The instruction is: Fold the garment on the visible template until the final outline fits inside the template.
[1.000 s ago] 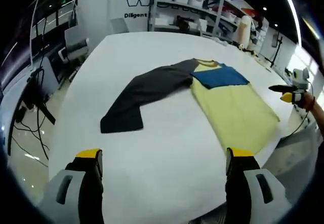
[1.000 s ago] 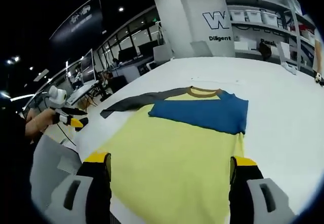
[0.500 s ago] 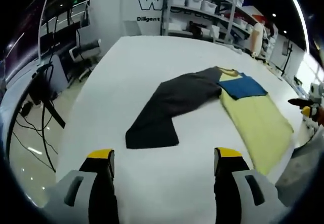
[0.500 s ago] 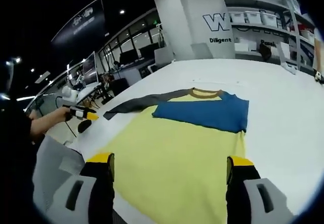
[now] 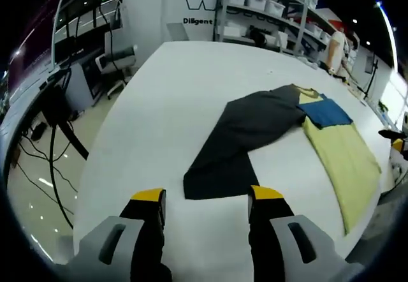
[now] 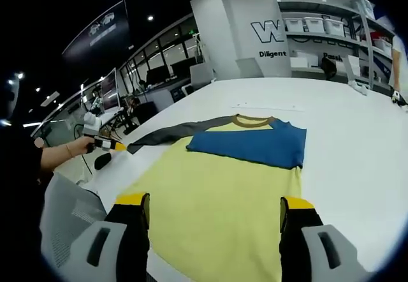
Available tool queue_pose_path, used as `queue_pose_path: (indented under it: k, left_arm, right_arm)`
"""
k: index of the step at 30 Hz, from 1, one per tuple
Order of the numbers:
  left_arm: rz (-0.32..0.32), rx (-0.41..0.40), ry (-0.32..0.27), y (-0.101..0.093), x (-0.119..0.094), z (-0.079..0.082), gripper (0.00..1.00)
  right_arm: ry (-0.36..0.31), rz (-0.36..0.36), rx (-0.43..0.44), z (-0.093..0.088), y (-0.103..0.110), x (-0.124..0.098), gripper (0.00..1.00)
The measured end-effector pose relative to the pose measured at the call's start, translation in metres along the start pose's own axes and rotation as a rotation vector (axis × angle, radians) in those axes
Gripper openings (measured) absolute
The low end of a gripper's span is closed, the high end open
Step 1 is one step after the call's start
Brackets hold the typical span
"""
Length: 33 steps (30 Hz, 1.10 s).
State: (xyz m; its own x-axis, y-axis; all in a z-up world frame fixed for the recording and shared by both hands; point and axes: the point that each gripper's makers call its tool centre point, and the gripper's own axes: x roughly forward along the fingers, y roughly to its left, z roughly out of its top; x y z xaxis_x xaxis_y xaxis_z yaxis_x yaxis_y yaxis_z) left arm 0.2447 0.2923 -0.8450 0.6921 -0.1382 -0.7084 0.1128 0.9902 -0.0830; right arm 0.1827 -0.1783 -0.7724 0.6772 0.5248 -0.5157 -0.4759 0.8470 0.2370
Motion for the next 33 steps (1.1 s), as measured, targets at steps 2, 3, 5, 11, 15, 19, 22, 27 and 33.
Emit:
queue_pose_path:
  k: [2,3,5,11,15,19,22,27,33]
  left_arm:
    - [-0.001,-0.013,0.007,0.001,0.003,-0.001,0.45]
    - [0.003,-0.017,0.005,0.002,0.005,-0.001,0.43]
    - [0.003,-0.021,0.007,0.003,0.008,-0.001,0.41]
    - [0.013,-0.026,0.023,0.007,0.014,-0.002,0.26]
    - [0.006,-0.025,0.023,0.008,0.016,0.000,0.20]
    - [0.030,0.020,0.032,0.014,0.016,-0.003,0.12]
    - [0.014,0.027,0.036,0.013,0.016,-0.003,0.06]
    - [0.010,0.006,0.036,0.014,0.017,-0.001,0.05]
    - [0.031,-0.013,0.025,0.014,0.012,0.010,0.04]
  right_arm:
    - [0.001,-0.005,0.002,0.000,-0.002,-0.001,0.80]
    - [-0.001,-0.007,0.004,0.000,-0.002,-0.001,0.80]
    - [-0.001,-0.009,0.005,0.000,-0.003,-0.002,0.79]
    - [-0.005,-0.023,0.008,0.000,-0.006,-0.003,0.77]
    - [-0.001,-0.030,0.002,-0.001,-0.008,-0.004,0.76]
    - [0.004,-0.032,-0.002,-0.001,-0.008,-0.003,0.74]
    - [0.005,-0.032,-0.002,-0.001,-0.007,-0.002,0.74]
    - [0.009,-0.036,-0.009,-0.001,-0.008,-0.002,0.73]
    - [0.004,-0.036,-0.008,0.000,-0.008,-0.003,0.72]
